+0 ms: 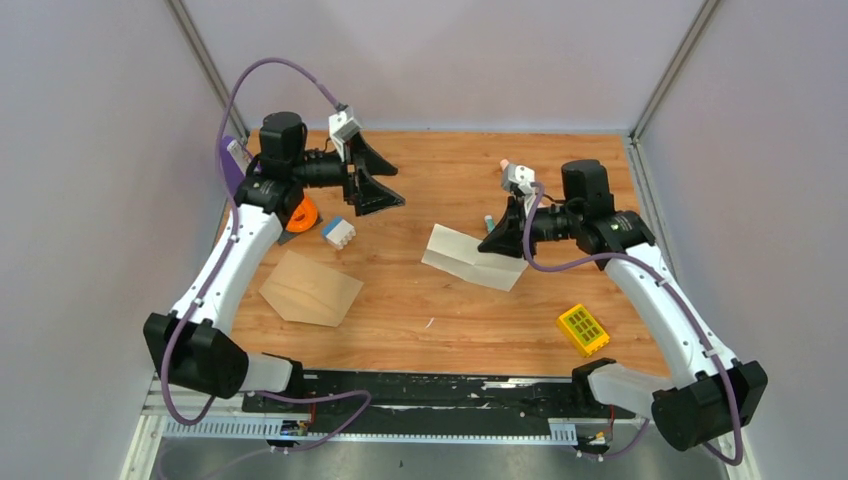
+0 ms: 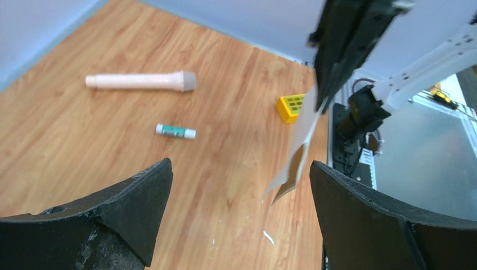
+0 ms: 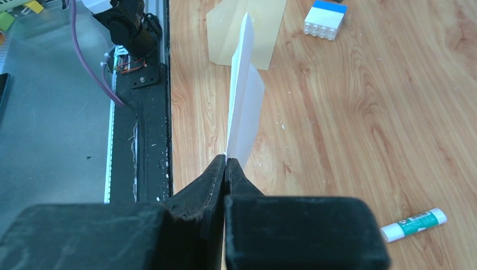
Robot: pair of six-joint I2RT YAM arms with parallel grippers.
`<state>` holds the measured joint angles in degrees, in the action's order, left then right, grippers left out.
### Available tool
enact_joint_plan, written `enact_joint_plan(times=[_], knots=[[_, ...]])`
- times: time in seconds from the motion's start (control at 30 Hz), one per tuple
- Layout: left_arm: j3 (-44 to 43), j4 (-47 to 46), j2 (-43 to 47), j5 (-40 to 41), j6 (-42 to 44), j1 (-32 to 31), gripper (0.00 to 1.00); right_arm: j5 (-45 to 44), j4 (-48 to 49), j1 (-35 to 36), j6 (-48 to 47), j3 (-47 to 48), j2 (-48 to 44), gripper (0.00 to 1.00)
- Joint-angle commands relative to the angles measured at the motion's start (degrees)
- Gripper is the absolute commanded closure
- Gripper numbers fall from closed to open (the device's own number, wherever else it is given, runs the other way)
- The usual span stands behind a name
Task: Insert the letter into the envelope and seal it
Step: Fold the letter.
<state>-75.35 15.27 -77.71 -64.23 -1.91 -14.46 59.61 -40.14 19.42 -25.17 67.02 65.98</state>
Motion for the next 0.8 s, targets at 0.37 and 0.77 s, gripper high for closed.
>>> enact_joint_plan(times=[0.37,0.77], knots=[[-16.18,21.65,-12.24,4.02,15.53,-21.31,0.00,8.82,-0.28,0.02,1.24,-1.70,3.11,1.00],[-22.16,27.26,-19.98,8.51,19.97,-28.93,0.41,7.73,-0.97,0.01,-0.10,-2.41,2.05,1.00]])
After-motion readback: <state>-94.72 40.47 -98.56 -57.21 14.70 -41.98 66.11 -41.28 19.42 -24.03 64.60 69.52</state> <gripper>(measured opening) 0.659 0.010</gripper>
